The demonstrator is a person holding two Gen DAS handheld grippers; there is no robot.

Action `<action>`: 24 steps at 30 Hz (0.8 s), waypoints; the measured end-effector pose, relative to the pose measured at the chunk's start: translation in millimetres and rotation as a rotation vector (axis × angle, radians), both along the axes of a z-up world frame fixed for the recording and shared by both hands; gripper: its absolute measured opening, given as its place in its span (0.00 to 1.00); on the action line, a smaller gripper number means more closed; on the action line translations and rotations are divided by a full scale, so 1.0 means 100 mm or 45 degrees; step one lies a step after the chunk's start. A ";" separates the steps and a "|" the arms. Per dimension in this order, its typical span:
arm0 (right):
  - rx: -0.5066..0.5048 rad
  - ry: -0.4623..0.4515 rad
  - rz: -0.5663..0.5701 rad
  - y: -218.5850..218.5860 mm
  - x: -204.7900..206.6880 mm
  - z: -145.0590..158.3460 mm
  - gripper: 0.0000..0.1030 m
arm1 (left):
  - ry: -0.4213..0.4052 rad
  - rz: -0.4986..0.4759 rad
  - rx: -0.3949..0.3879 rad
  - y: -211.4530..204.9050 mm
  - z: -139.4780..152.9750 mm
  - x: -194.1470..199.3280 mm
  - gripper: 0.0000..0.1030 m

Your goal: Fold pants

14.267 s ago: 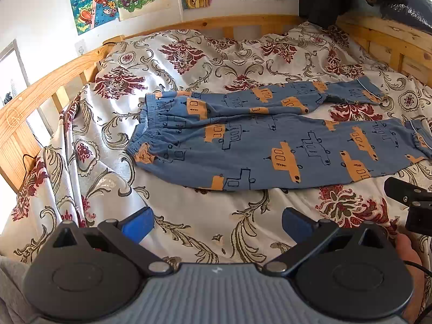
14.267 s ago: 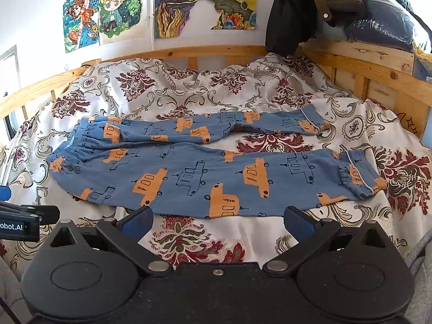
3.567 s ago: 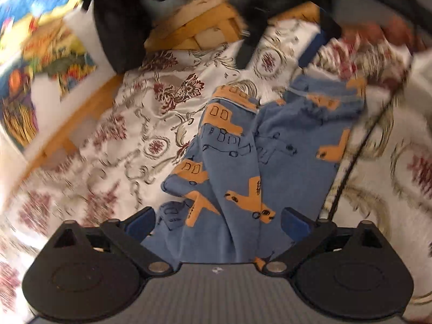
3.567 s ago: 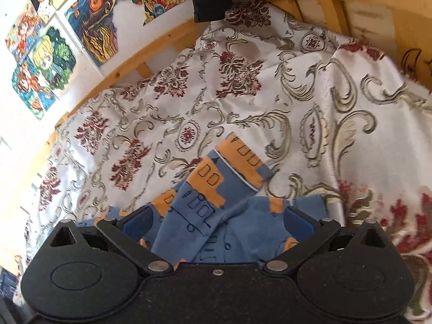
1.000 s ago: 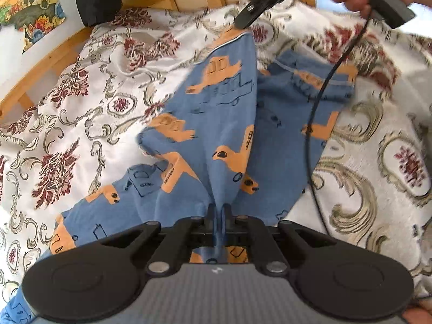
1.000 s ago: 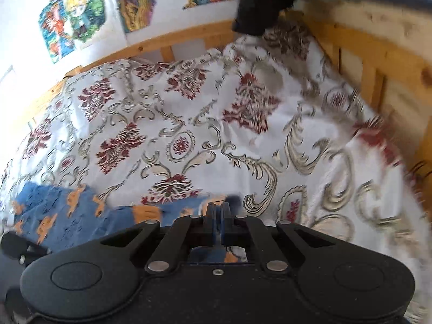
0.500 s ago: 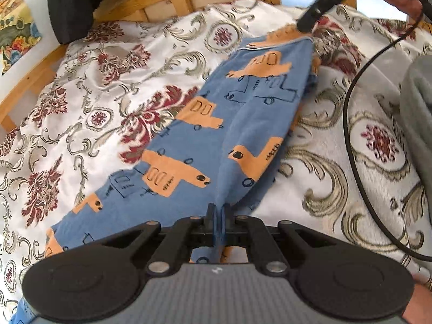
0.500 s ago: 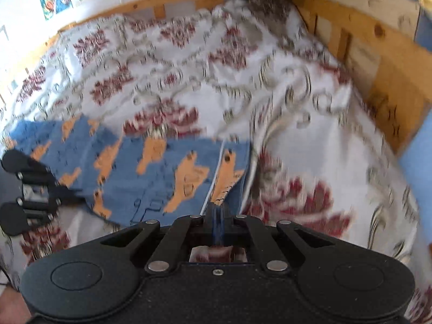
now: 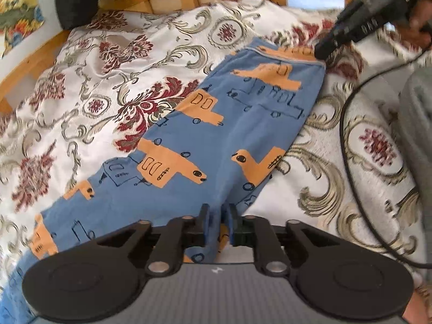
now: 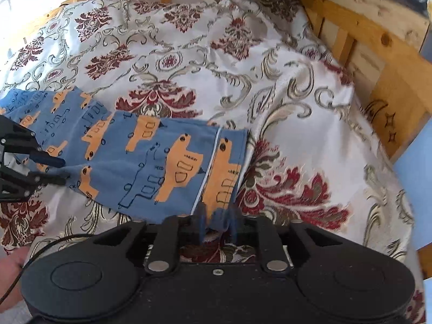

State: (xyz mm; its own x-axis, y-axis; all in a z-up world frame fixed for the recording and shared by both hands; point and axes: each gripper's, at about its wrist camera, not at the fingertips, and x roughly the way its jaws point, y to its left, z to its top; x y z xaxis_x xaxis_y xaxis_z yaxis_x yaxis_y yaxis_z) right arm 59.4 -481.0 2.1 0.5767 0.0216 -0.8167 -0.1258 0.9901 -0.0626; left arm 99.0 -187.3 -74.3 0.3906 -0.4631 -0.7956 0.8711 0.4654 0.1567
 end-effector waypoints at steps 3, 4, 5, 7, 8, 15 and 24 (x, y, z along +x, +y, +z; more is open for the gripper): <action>-0.088 -0.044 0.030 0.11 -0.02 0.10 0.43 | 0.066 0.060 -0.082 0.15 0.08 0.04 0.53; -0.111 -0.055 0.045 0.15 -0.02 0.12 0.47 | 0.076 0.081 -0.105 0.23 0.11 0.05 0.55; -0.125 -0.071 0.070 0.21 -0.02 0.16 0.55 | 0.085 0.104 -0.117 0.29 0.15 0.06 0.56; -0.124 -0.093 0.105 0.32 -0.01 0.21 0.66 | 0.093 0.169 -0.123 0.46 0.21 0.10 0.62; -0.122 -0.104 0.128 0.40 0.00 0.24 0.74 | 0.089 0.205 -0.118 0.55 0.23 0.11 0.65; -0.074 -0.126 0.327 1.13 0.34 0.21 0.95 | -0.013 0.427 -0.038 1.25 0.39 0.19 0.92; -0.023 -0.076 0.471 1.99 1.03 0.02 0.95 | -0.146 0.586 -0.090 1.59 0.42 0.49 0.96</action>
